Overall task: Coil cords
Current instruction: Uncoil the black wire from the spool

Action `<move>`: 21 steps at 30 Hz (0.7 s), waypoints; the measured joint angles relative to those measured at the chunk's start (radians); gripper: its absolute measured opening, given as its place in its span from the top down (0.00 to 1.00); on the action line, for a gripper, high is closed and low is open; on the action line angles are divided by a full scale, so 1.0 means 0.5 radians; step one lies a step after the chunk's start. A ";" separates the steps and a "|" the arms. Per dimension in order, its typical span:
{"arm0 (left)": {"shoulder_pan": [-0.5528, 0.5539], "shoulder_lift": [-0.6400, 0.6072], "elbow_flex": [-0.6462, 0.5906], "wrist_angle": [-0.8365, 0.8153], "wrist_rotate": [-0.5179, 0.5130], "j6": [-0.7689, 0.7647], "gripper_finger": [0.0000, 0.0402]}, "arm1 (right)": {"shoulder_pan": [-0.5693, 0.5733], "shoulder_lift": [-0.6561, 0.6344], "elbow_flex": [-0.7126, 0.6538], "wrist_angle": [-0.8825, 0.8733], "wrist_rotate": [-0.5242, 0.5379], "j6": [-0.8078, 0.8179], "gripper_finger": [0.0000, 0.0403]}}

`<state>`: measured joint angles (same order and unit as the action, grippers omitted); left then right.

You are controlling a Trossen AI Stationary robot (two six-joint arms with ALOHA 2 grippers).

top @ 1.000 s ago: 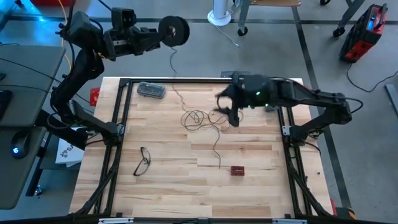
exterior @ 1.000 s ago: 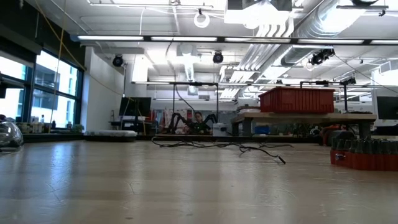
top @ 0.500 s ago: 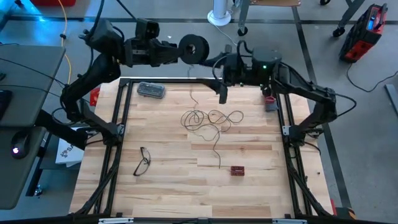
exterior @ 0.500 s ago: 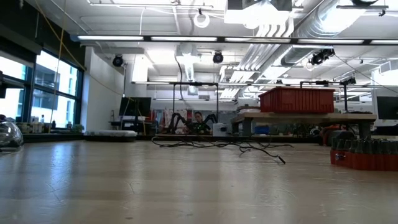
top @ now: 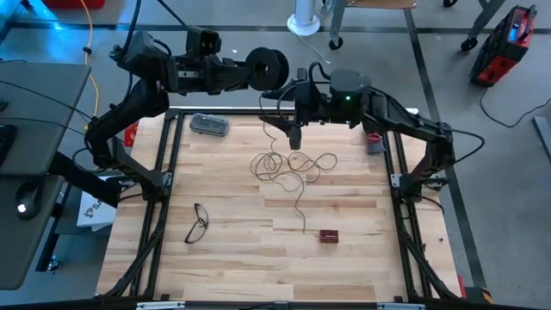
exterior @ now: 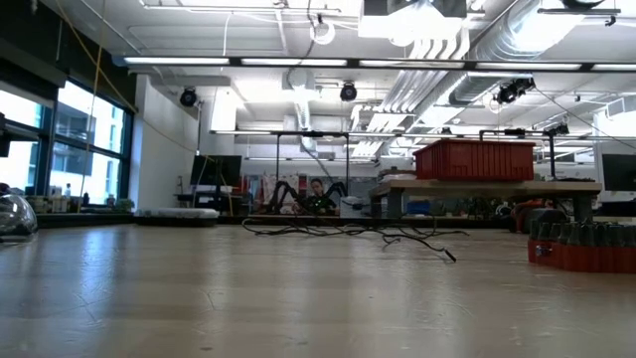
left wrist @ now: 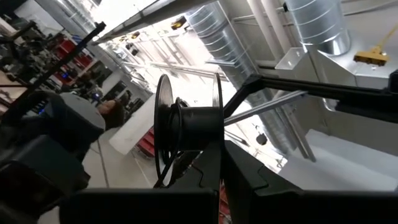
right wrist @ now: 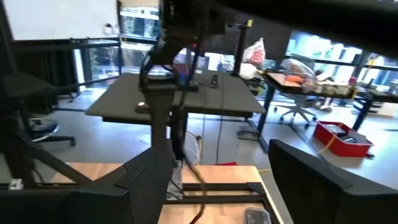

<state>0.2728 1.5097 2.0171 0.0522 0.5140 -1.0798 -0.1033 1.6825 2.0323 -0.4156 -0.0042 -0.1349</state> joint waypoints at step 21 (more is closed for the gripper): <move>0.002 -0.001 0.000 -0.003 -0.042 0.053 1.00 | 0.029 0.014 -0.002 -0.012 0.032 -0.016 0.81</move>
<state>0.2737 1.5093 2.0171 0.0507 0.4931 -1.0531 -0.0887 1.6897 2.0315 -0.4217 0.0120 -0.1432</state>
